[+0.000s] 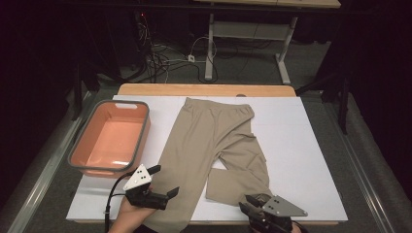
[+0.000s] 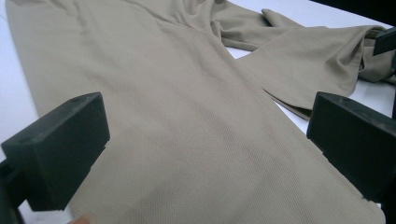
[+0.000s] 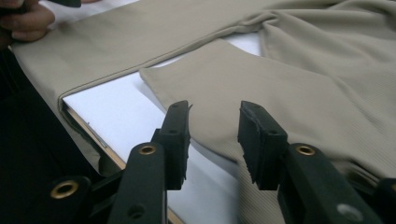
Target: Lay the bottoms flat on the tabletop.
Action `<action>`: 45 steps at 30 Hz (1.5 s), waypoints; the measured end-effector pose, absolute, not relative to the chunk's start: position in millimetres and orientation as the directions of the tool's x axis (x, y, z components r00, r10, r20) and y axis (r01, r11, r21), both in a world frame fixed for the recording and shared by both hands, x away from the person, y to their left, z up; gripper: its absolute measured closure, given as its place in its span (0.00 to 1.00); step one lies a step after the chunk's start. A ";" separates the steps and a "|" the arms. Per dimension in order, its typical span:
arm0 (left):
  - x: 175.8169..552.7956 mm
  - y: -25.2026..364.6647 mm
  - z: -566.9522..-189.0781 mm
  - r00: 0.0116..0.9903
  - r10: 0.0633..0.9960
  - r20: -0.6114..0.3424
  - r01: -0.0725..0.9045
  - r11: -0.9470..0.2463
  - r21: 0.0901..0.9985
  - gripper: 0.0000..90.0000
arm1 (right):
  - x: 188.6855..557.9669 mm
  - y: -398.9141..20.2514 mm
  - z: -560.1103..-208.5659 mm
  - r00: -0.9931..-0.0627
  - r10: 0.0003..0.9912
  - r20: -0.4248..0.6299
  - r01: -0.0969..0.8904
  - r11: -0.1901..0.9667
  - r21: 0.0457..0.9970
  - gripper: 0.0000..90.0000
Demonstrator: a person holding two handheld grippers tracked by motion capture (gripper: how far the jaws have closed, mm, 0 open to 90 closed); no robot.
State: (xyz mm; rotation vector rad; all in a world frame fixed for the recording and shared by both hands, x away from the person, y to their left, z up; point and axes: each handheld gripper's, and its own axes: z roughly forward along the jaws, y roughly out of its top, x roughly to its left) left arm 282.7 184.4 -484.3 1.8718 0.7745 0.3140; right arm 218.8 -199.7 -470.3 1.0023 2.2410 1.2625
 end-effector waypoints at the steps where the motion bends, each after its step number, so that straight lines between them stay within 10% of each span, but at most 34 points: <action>1: 282.5 184.2 -484.3 0.761 0.636 -0.129 0.366 -0.257 0.895 0.00 | 220.6 -195.3 -471.2 -0.677 0.736 0.016 0.399 0.348 0.848 0.67; 9: 282.9 184.8 -484.4 0.770 0.623 -0.134 0.366 -0.260 0.894 0.00 | 255.6 -158.8 -484.1 -0.665 0.746 -0.024 0.460 0.435 0.774 0.53; 16: 283.9 183.5 -484.3 0.774 0.619 -0.133 0.370 -0.272 0.888 0.00 | 256.0 -156.0 -488.7 -0.665 0.745 -0.054 0.444 0.453 0.773 1.00; 41: 283.0 185.5 -484.3 0.772 0.621 -0.138 0.365 -0.255 0.895 0.00 | 192.1 -336.9 -474.5 -0.340 0.941 0.004 0.502 0.178 0.846 1.00; 45: 284.2 185.6 -484.3 0.772 0.618 -0.145 0.372 -0.254 0.893 0.00 | 191.7 -338.5 -472.4 -0.355 0.934 0.042 0.496 0.150 0.855 0.81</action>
